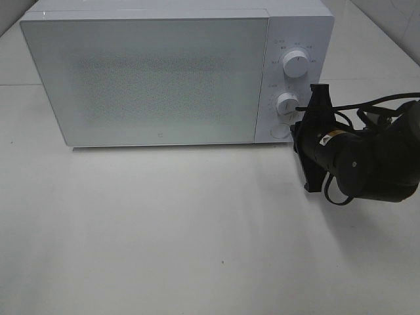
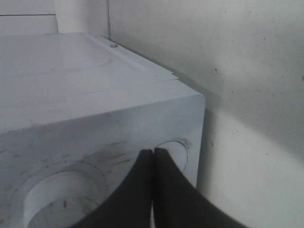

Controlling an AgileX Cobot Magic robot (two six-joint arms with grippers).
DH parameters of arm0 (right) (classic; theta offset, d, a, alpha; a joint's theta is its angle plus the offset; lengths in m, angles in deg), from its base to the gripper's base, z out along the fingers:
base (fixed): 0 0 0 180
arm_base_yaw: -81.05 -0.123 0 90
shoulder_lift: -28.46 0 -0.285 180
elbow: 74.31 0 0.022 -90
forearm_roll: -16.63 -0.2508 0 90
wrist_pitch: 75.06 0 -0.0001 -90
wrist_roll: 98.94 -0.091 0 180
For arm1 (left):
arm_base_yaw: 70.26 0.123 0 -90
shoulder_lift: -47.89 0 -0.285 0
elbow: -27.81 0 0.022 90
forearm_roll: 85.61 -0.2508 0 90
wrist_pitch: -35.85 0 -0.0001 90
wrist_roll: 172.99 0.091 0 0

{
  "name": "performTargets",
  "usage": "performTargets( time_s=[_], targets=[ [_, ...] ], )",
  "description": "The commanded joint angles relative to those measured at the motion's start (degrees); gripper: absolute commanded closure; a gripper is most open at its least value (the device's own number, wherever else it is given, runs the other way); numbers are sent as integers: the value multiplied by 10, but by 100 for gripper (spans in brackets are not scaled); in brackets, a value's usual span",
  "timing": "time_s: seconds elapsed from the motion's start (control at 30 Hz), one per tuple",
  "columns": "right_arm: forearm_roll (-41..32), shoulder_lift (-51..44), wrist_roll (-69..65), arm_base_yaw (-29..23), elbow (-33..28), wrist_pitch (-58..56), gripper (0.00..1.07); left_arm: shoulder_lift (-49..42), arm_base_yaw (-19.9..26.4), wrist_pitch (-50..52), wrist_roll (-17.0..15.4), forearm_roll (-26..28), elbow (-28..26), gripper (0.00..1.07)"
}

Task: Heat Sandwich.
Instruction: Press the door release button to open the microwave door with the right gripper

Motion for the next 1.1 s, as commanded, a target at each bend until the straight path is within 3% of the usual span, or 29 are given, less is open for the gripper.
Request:
performTargets(
  time_s=[0.03,0.67,1.1],
  targets=[
    [13,7,-4,3,15,-5,107,-9,2,2,-2,1,1,9],
    [13,53,-18,3,68,-14,107,-9,2,2,-2,1,1,9],
    [-10,53,-27,3,84,50,107,-9,2,2,-2,1,1,9]
  ],
)
